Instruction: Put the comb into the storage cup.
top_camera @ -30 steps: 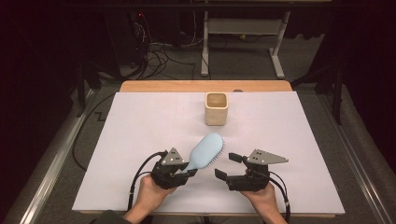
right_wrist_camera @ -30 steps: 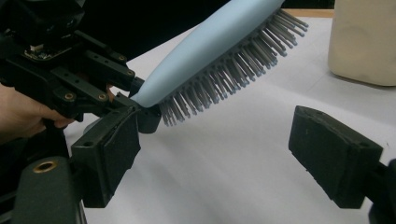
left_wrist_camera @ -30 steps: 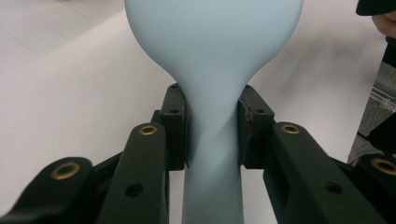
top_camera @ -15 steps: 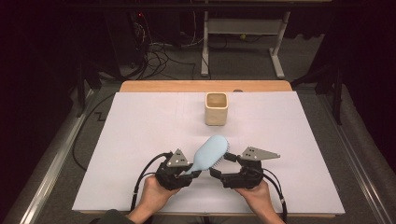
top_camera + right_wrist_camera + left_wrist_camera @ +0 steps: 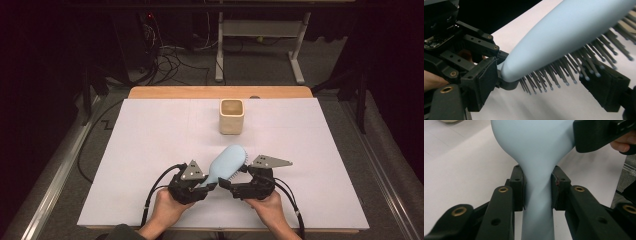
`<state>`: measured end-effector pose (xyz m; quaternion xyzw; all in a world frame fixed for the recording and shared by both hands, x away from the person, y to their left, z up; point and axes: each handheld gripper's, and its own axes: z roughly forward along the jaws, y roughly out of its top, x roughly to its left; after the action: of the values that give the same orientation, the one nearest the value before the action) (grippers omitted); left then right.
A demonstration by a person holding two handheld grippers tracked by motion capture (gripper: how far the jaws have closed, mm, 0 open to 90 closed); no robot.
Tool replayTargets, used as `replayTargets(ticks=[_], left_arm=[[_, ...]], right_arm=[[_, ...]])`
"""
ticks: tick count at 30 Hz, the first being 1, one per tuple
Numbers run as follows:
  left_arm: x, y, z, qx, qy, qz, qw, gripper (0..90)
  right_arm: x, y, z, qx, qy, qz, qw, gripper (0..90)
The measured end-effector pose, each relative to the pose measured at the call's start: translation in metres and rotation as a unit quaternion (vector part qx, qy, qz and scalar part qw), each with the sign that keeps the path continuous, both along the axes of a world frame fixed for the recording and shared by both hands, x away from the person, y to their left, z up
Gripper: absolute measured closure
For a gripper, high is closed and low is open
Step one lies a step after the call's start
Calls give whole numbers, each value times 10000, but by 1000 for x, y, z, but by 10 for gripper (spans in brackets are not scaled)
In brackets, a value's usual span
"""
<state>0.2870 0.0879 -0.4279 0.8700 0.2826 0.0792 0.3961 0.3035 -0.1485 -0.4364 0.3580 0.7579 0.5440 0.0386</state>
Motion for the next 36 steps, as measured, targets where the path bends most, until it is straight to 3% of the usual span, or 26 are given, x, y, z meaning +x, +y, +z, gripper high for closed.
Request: replayTargets(ticks=[15,36], left_arm=[[0,-4,0,-2,-10,-21,10000,690],[2,2,7,-159,-157,106,9997,690]], right_arm=[[11,20,-2,-138,129,-47,9998,161],[20,26,20,-126,370,122,9992,362]])
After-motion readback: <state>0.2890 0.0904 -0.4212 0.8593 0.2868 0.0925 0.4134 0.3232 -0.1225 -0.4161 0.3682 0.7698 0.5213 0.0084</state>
